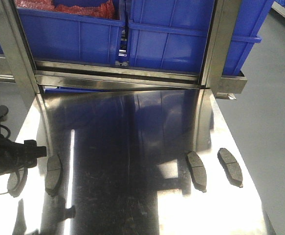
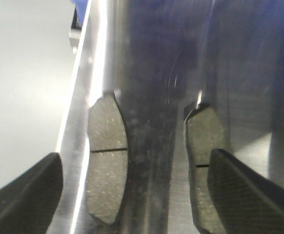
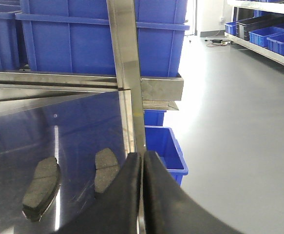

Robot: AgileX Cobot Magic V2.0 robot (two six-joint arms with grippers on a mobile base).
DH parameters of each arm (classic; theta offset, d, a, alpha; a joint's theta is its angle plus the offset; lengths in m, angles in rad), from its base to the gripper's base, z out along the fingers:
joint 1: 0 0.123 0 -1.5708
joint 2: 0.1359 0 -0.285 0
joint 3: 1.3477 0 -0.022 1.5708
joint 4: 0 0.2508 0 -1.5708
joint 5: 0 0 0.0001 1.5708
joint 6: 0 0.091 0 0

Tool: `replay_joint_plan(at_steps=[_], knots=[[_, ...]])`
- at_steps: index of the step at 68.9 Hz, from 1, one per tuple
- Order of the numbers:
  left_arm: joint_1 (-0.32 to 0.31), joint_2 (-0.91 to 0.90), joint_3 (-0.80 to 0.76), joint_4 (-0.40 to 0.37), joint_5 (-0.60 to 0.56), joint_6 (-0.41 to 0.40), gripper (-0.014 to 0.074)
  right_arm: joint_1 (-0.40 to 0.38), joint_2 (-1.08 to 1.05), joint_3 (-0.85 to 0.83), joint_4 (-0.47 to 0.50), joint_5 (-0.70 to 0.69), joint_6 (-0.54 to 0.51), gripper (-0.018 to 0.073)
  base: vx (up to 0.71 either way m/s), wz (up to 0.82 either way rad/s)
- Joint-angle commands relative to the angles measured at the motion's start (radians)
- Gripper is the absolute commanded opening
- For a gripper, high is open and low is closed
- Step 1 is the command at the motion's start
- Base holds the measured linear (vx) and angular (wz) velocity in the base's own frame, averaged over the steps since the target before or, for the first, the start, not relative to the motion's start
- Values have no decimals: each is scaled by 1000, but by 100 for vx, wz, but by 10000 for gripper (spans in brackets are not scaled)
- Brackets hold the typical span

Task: Move and align brake pads A on conveyor
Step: 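Lower the left gripper onto the brake pad nearest it and close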

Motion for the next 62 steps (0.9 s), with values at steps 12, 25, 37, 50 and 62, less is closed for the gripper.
replay_joint_plan(at_steps=[12,25,37,50,62], knots=[[65,90,-30,13,-47,-35,551,-7,-15,18,-4,-80,-4,-3,0,0],[85,109,-30,12,-93,-33,551,-7,-15,18,-4,-80,-4,-3,0,0],[85,154,-30,14,-131,-27,551,-7,-15,18,-4,-80,-4,-3,0,0],[85,207,-30,14,-164,-27,551,-7,-15,18,-4,-80,-4,-3,0,0],[85,230,-30,14,-178,-27,551,-7,-15,18,-4,-80,-4,-3,0,0]])
